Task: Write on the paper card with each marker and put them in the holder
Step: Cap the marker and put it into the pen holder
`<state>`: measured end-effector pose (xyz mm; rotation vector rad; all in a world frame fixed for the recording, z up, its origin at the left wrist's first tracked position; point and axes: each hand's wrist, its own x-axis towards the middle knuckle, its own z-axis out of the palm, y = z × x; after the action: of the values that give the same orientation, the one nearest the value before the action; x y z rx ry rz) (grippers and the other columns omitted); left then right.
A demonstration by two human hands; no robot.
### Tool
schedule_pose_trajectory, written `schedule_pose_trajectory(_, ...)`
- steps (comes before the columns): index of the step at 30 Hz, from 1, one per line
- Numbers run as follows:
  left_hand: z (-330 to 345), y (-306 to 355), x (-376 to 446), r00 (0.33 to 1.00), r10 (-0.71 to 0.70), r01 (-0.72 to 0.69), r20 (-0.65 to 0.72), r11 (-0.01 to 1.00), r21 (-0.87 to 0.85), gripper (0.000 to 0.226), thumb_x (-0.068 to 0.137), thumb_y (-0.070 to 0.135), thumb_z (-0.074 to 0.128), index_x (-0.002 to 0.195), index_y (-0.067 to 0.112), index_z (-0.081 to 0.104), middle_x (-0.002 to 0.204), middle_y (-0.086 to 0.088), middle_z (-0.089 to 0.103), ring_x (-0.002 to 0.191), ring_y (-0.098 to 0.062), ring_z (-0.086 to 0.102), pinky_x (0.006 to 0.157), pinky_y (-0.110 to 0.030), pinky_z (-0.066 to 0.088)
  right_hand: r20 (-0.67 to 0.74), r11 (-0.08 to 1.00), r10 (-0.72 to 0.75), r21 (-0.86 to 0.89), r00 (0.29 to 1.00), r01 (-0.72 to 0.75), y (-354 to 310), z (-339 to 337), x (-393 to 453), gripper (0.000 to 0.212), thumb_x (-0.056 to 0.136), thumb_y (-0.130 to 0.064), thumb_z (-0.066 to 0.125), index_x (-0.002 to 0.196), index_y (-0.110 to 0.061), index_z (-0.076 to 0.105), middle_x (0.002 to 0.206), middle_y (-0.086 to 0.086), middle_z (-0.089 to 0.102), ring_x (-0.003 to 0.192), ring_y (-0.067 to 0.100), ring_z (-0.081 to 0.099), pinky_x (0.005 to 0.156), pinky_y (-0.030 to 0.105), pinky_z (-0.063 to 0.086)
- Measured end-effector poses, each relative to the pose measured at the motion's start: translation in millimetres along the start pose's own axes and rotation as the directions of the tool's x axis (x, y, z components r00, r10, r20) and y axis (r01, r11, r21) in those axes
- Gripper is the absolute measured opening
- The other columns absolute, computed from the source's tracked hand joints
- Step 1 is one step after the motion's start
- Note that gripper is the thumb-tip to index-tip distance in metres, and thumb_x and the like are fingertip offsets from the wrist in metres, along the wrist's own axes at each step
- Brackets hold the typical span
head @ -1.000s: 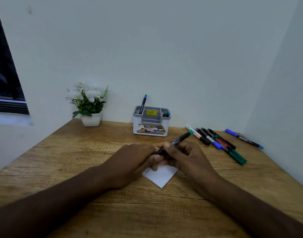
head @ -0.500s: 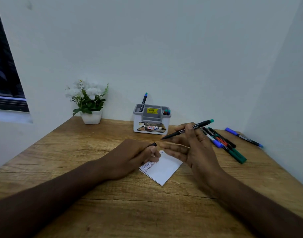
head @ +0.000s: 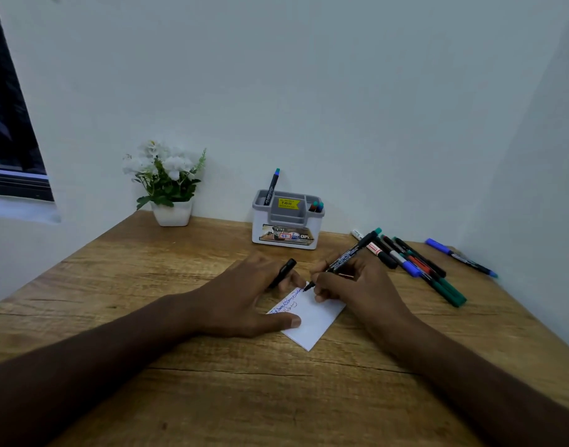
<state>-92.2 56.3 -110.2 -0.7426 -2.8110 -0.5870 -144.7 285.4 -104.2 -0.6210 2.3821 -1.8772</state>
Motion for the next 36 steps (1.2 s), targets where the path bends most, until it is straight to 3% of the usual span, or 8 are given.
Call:
schedule_pose_trajectory(4, 1.2, -1.1, -0.2, 1.0, -0.021, 0.022, -0.011, 1.0, 0.007, 0.041, 0.085, 0.075, 0.065, 0.094, 0.041, 0.044, 0.101, 0.025, 0.05, 0.102, 0.005, 0.043, 0.085, -0.028, 0.042, 0.039, 0.988, -0.029, -0.15, 0.999, 0.034, 4.3, 4.7, 5.0, 0.004, 0.096, -0.018, 0.077, 0.1, -0.015, 0.078, 0.08, 0.003, 0.082, 0.071, 0.018, 0.079, 0.075, 0.031, 0.065)
schedule_pose_trajectory(6, 1.3, -0.8, 0.6, 1.0, -0.018, 0.018, -0.015, 1.0, 0.001, 0.041, 0.084, 0.075, 0.065, 0.094, 0.04, 0.045, 0.099, 0.026, 0.05, 0.101, 0.004, 0.044, 0.084, -0.027, 0.042, 0.049, 0.985, -0.058, -0.159, 0.997, 0.065, 6.8, 3.5, 5.4, 0.004, 0.098, -0.021, 0.076, 0.098, -0.017, 0.078, 0.079, 0.005, 0.081, 0.069, 0.019, 0.077, 0.075, 0.033, 0.065)
schedule_pose_trajectory(10, 1.7, -1.2, 1.1, 0.999, 0.0, -0.001, -0.036, 1.0, -0.02, 0.042, 0.085, 0.072, 0.068, 0.095, 0.036, 0.049, 0.096, 0.026, 0.051, 0.1, 0.002, 0.048, 0.086, -0.028, 0.044, 0.104, 0.967, -0.105, -0.22, 0.989, 0.126, 9.5, 3.6, 4.0, 0.008, 0.097, -0.03, 0.078, 0.099, -0.023, 0.08, 0.08, -0.004, 0.081, 0.067, 0.008, 0.073, 0.065, 0.019, 0.057)
schedule_pose_trajectory(14, 3.3, -4.2, 1.6, 0.999, 0.006, -0.007, -0.034, 1.0, -0.015, 0.043, 0.085, 0.072, 0.068, 0.096, 0.035, 0.049, 0.097, 0.026, 0.051, 0.102, 0.001, 0.048, 0.088, -0.031, 0.046, 0.12, 0.954, -0.114, -0.264, 0.986, 0.143, 10.7, 4.3, 5.4, 0.01, 0.097, -0.032, 0.077, 0.101, -0.024, 0.081, 0.09, -0.002, 0.082, 0.073, 0.011, 0.074, 0.07, 0.029, 0.061)
schedule_pose_trajectory(21, 4.8, -6.0, 1.8, 0.998, 0.025, -0.026, -0.056, 1.0, -0.013, 0.043, 0.085, 0.073, 0.067, 0.095, 0.036, 0.049, 0.094, 0.026, 0.051, 0.1, 0.002, 0.048, 0.081, -0.024, 0.04, 0.122, 0.948, -0.127, -0.276, 0.984, 0.156, 11.3, 3.3, 5.9, 0.009, 0.097, -0.035, 0.077, 0.099, -0.028, 0.082, 0.09, -0.007, 0.079, 0.08, 0.013, 0.072, 0.071, 0.034, 0.059)
schedule_pose_trajectory(26, 4.6, -5.9, 1.3, 0.998, 0.018, -0.019, -0.056, 1.0, -0.013, 0.044, 0.085, 0.075, 0.066, 0.094, 0.035, 0.048, 0.095, 0.026, 0.051, 0.1, 0.003, 0.048, 0.083, -0.026, 0.044, 0.081, 0.948, -0.127, -0.282, 0.989, 0.145, 12.2, 2.8, 7.7, 0.004, 0.099, -0.029, 0.075, 0.098, -0.027, 0.078, 0.081, -0.005, 0.077, 0.067, 0.004, 0.069, 0.066, 0.023, 0.053)
schedule_pose_trajectory(32, 5.1, -5.8, 2.2, 0.998, 0.025, -0.027, -0.053, 0.999, -0.021, 0.043, 0.085, 0.073, 0.067, 0.095, 0.035, 0.049, 0.094, 0.025, 0.051, 0.098, 0.001, 0.049, 0.082, -0.027, 0.043, 0.129, 0.948, -0.136, -0.272, 0.982, 0.167, 12.8, 3.1, 6.8, 0.005, 0.098, -0.034, 0.076, 0.099, -0.03, 0.08, 0.095, -0.003, 0.079, 0.088, 0.019, 0.072, 0.079, 0.046, 0.061)
schedule_pose_trajectory(36, 5.1, -5.7, 2.6, 0.998, 0.029, -0.03, -0.054, 0.999, -0.023, 0.041, 0.085, 0.074, 0.066, 0.092, 0.04, 0.045, 0.093, 0.025, 0.051, 0.095, 0.0, 0.049, 0.083, -0.031, 0.046, 0.086, 0.96, -0.132, -0.238, 0.988, 0.149, 14.7, 0.8, 8.3, 0.002, 0.099, -0.027, 0.075, 0.097, -0.027, 0.077, 0.085, -0.002, 0.079, 0.07, 0.011, 0.072, 0.068, 0.029, 0.058)
